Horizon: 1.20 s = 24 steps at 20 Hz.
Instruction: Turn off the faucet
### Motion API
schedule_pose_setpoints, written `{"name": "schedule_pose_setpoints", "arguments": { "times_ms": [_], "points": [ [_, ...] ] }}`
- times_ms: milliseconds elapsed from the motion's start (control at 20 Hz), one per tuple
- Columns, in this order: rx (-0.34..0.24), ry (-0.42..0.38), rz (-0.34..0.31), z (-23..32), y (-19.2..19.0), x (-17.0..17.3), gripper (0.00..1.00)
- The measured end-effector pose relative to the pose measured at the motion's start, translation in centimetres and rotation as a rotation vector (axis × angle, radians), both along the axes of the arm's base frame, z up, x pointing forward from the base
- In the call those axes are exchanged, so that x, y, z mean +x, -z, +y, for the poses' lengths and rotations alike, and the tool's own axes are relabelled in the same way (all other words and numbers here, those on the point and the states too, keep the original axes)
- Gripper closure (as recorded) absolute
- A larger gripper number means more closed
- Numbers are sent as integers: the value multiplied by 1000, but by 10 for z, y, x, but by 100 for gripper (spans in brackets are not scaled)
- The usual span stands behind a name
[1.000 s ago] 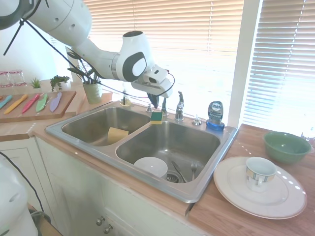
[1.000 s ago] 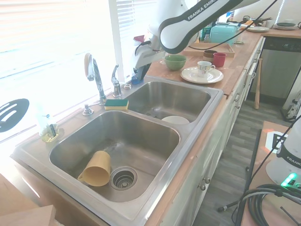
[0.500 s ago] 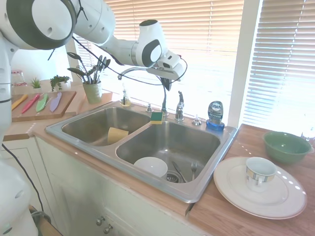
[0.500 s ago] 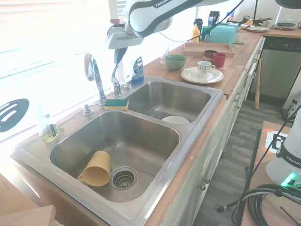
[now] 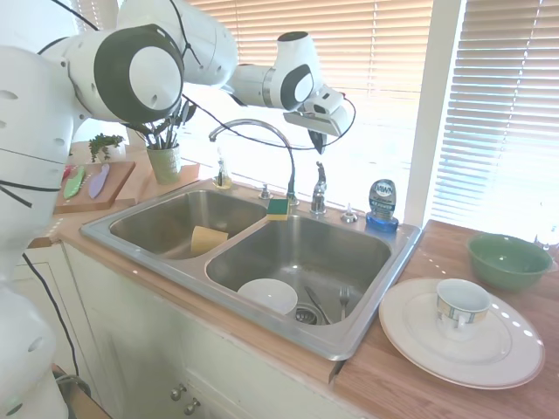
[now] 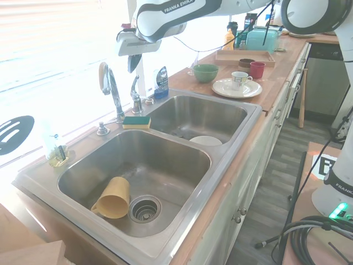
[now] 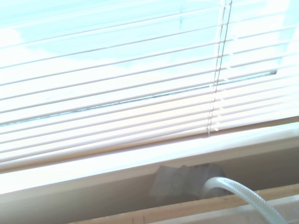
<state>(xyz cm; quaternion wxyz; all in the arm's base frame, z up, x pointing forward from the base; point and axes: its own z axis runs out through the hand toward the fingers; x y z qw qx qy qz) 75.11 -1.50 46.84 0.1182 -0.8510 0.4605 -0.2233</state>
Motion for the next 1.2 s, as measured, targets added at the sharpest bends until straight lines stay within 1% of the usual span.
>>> {"name": "schedule_pose_setpoints", "arguments": {
  "times_ms": [300,950,1200],
  "points": [
    [17,4,56,0,18,0,100],
    [22,-10,109,12,42,-4,100],
    [25,-30,173,27,66,-17,100]
  ]
}}
